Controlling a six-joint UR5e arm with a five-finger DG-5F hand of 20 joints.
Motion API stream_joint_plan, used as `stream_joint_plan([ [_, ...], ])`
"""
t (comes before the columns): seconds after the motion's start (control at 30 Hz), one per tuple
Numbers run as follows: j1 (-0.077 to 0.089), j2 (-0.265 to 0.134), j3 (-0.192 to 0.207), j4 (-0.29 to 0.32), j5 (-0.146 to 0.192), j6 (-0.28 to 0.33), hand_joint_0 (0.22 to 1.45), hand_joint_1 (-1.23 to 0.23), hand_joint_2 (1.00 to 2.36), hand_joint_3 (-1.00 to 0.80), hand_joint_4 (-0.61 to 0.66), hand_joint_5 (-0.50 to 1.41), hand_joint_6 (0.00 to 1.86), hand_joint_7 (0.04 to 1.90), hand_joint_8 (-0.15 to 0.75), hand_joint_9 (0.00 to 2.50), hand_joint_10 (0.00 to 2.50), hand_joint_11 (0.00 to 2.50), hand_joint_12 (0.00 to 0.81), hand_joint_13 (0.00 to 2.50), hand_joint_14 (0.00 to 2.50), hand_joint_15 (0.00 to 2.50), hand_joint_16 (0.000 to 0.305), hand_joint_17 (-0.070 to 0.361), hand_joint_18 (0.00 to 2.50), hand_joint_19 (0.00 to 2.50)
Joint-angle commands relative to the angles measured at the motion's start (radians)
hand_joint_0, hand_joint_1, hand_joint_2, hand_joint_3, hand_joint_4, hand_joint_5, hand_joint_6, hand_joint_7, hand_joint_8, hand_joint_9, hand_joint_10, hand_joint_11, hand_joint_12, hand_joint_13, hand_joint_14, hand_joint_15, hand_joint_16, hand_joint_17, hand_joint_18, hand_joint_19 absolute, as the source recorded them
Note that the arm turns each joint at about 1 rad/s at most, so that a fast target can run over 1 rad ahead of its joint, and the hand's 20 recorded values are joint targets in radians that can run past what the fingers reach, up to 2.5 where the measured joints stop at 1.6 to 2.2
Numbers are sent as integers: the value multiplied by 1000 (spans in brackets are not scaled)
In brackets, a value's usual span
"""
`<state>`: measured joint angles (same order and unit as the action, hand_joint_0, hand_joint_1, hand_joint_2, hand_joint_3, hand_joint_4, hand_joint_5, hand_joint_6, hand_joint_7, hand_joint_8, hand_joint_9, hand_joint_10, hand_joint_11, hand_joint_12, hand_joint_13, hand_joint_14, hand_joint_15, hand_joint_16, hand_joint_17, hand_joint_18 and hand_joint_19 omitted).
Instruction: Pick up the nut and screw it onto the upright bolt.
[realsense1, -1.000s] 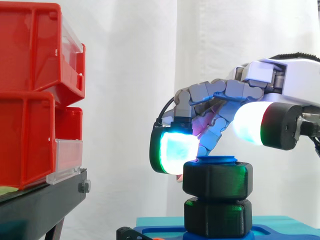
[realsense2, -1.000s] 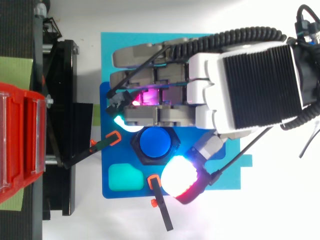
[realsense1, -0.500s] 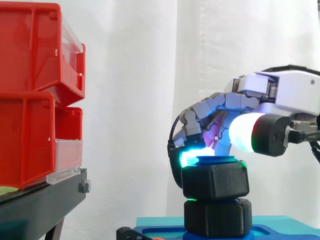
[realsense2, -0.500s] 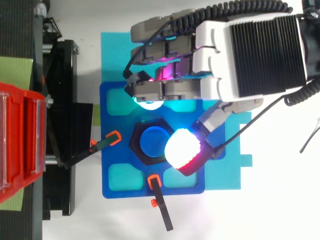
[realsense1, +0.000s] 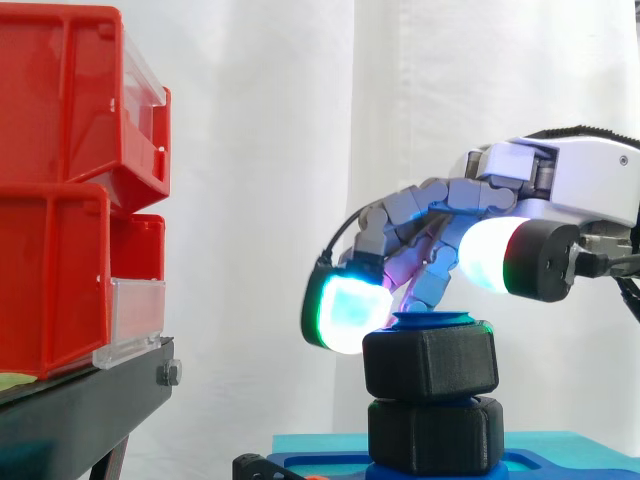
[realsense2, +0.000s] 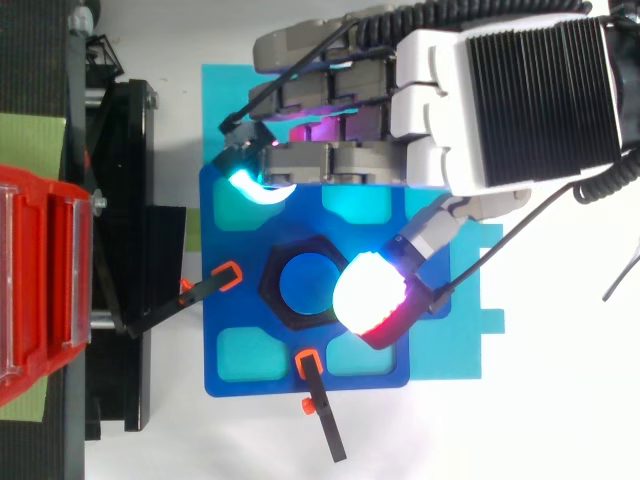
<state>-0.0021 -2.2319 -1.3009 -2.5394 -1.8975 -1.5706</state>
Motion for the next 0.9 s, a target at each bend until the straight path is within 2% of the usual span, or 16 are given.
stream_joint_plan([
  [0.0,5,0,0,25,-6,1,505,-116,1000,-500,204,-78,503,742,206,1115,0,0,202,787,0,0,30,67,474,138],
  [0.13,17,-2,0,56,-6,3,501,-110,1000,-500,200,-87,502,691,207,1081,0,0,203,760,0,0,31,70,454,125],
  [0.3,34,-2,0,64,-2,3,498,-99,1000,-500,202,-86,502,692,203,1052,0,0,208,731,0,0,32,73,420,113],
  [0.33,42,-2,0,68,1,3,498,-96,1000,-500,202,-85,502,698,204,1042,0,0,211,726,0,0,33,74,416,113],
  [0.47,56,-2,0,70,18,3,497,-94,1000,-500,199,-82,502,705,208,1032,0,0,213,718,0,0,33,74,412,113],
  [0.57,71,-2,-1,60,43,3,497,-93,1000,-500,204,-80,502,715,208,1027,0,0,214,714,0,0,33,75,407,111],
  [0.87,73,-2,-1,53,41,0,500,-97,1000,-500,209,-75,502,736,216,1027,0,0,215,712,0,0,33,75,406,113],
])
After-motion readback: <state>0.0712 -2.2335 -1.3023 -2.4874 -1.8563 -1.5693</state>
